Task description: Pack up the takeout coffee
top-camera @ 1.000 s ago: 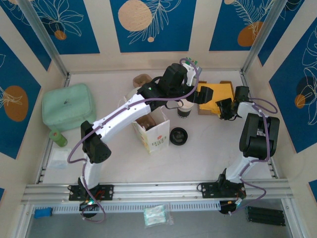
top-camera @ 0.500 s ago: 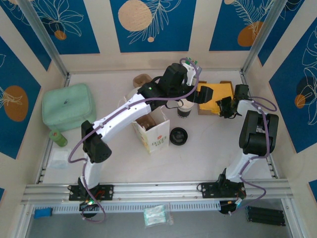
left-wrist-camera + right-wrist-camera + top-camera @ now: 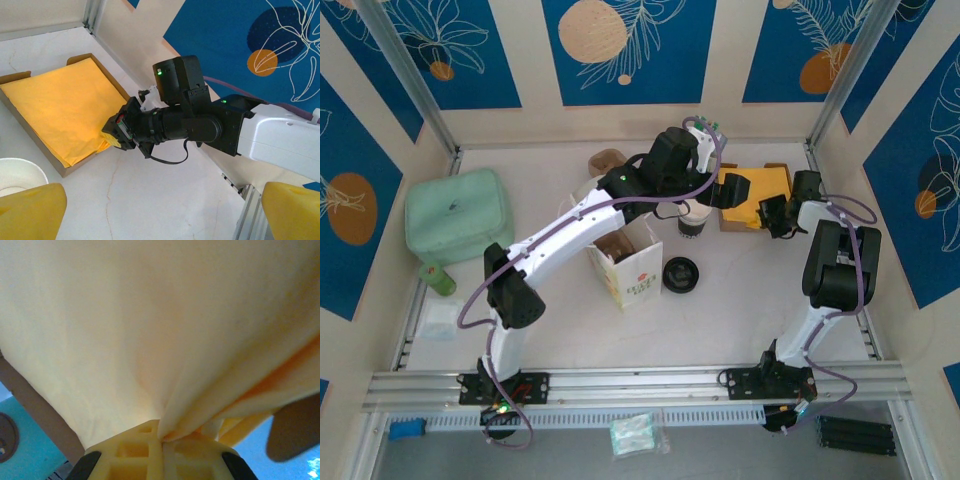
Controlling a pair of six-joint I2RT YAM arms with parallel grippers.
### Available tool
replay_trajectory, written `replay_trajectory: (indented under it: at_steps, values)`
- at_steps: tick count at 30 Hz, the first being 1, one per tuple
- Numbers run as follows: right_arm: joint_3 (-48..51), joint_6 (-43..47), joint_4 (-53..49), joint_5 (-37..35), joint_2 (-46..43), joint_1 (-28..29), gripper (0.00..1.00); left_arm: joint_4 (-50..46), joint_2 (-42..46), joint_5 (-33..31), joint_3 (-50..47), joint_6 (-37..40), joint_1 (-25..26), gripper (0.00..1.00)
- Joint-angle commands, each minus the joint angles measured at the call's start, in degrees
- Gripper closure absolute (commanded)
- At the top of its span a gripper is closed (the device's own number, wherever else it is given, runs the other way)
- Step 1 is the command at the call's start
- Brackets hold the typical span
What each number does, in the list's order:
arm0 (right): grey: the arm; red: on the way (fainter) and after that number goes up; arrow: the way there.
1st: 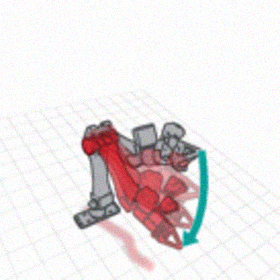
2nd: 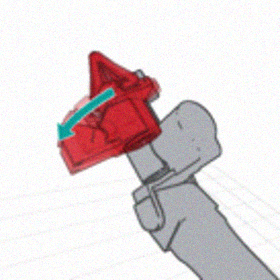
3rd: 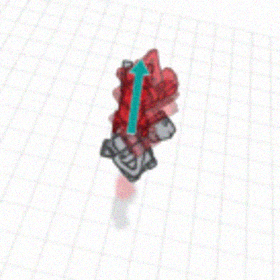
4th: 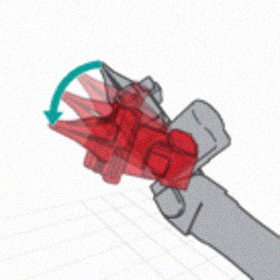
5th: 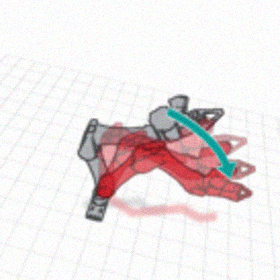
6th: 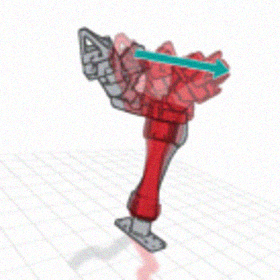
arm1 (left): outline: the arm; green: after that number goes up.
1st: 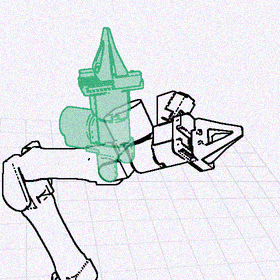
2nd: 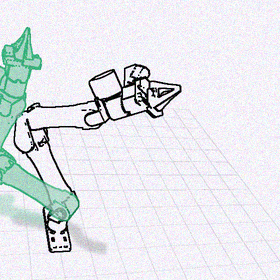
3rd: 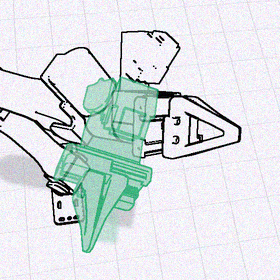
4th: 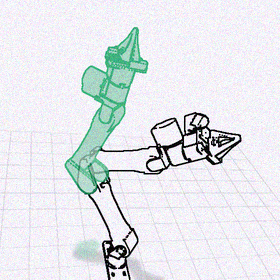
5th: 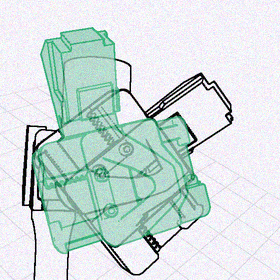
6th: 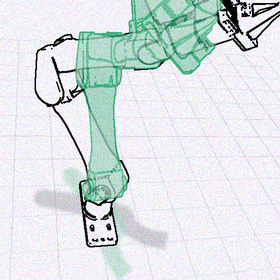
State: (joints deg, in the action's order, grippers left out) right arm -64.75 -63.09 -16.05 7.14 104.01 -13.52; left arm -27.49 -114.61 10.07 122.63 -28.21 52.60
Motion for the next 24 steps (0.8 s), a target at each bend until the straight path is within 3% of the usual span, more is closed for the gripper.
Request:
replay_trajectory:
  at_steps: [1,24]
  values:
    - [-2.1,0.3,0.5,2.0,-3.3,-0.4,1.0,-0.7,-0.1,0.2,2.0,-0.2,-0.5,0.01]
    - [-8.1,3.3,-4.4,6.1,-26.0,-0.8,1.0,-5.1,5.1,-6.0,2.8,3.6,-0.8,0.01]
